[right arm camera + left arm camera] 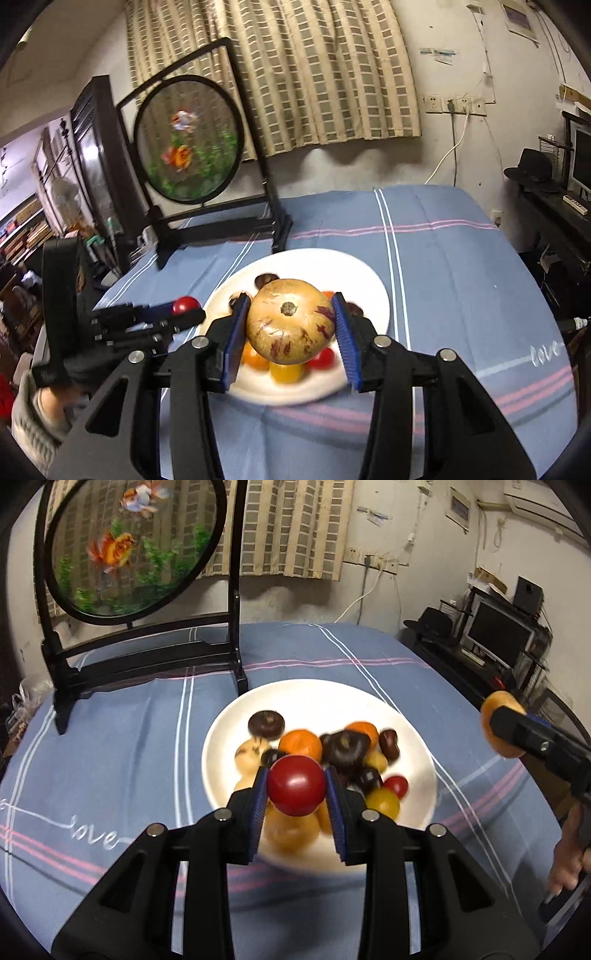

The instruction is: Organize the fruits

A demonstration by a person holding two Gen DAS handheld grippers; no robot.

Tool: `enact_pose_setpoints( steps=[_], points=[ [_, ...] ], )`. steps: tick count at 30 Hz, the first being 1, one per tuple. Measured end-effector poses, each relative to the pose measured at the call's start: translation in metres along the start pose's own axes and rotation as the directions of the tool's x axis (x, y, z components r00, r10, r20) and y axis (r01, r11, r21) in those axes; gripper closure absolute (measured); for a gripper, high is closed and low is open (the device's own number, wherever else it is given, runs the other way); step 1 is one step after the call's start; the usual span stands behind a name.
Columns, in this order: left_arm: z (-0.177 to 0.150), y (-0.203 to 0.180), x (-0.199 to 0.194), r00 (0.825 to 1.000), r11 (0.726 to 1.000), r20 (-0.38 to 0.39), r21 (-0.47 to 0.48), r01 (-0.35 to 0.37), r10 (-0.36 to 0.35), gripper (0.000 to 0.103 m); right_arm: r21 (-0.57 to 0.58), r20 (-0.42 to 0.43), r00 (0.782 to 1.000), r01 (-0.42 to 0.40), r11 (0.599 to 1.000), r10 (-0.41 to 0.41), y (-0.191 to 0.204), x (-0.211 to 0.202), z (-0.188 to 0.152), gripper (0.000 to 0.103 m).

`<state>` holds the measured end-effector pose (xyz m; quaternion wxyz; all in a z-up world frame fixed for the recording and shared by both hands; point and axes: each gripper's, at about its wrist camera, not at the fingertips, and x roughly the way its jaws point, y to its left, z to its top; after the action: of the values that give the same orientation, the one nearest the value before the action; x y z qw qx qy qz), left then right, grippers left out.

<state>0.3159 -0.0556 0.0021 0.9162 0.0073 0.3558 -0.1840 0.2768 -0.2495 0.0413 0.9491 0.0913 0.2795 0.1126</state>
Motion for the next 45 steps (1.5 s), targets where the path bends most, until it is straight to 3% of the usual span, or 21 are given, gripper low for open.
enact_pose_setpoints(
  steps=[7, 13, 15, 17, 20, 25, 30, 35, 37, 39, 45],
  points=[
    [0.036, 0.000, 0.057, 0.998, 1.000, -0.054, 0.027, -0.014, 0.015, 0.072, 0.044, -0.061, 0.998, -0.006, 0.999, 0.008, -0.011, 0.082, 0.014, 0.058],
    [0.063, 0.007, 0.119, 0.987, 1.000, -0.162, 0.019, -0.013, 0.016, 0.072, 0.018, -0.100, 0.994, 0.049, 0.999, -0.047, -0.017, 0.131, 0.017, 0.057],
    [0.063, 0.014, 0.134, 0.982, 1.000, -0.189, -0.003, 0.001, -0.002, 0.068, 0.026, -0.109, 0.993, 0.048, 0.998, -0.045, -0.021, 0.139, 0.014, 0.049],
    [0.064, 0.019, 0.137, 0.984, 1.000, -0.177, -0.026, -0.007, 0.002, 0.047, 0.013, -0.105, 0.993, 0.048, 0.999, -0.047, -0.024, 0.137, 0.013, 0.037],
    [0.065, 0.021, 0.135, 0.987, 0.999, -0.161, -0.045, 0.008, -0.016, 0.044, -0.004, -0.045, 0.998, 0.040, 0.999, -0.040, -0.023, 0.123, 0.021, 0.036],
    [0.059, 0.018, 0.096, 0.993, 1.000, -0.114, 0.003, -0.022, 0.022, 0.031, 0.013, 0.031, 0.999, 0.009, 1.000, -0.009, -0.018, 0.090, 0.034, 0.035],
    [0.030, 0.019, 0.029, 0.993, 0.993, -0.047, 0.044, -0.105, 0.107, 0.018, 0.077, 0.054, 0.997, -0.067, 0.995, 0.063, -0.011, 0.049, 0.036, 0.020],
    [-0.022, 0.008, -0.038, 0.990, 0.990, 0.022, 0.003, -0.139, 0.139, 0.005, 0.097, 0.041, 0.998, -0.060, 0.993, 0.056, 0.003, 0.005, 0.001, 0.016],
    [-0.044, 0.001, -0.058, 0.988, 0.989, 0.045, -0.003, -0.148, 0.148, 0.003, 0.106, 0.023, 0.998, -0.053, 0.993, 0.050, 0.009, -0.010, -0.019, 0.015],
    [-0.064, -0.008, -0.076, 0.982, 0.984, 0.067, -0.001, -0.175, 0.175, 0.002, 0.121, 0.026, 0.999, -0.041, 0.992, 0.039, 0.011, -0.023, -0.041, 0.006],
    [-0.104, -0.026, -0.106, 0.973, 0.980, 0.125, -0.057, -0.188, 0.194, 0.002, 0.123, 0.020, 0.998, 0.049, 0.991, -0.052, 0.013, -0.046, -0.090, 0.005]
  ],
)
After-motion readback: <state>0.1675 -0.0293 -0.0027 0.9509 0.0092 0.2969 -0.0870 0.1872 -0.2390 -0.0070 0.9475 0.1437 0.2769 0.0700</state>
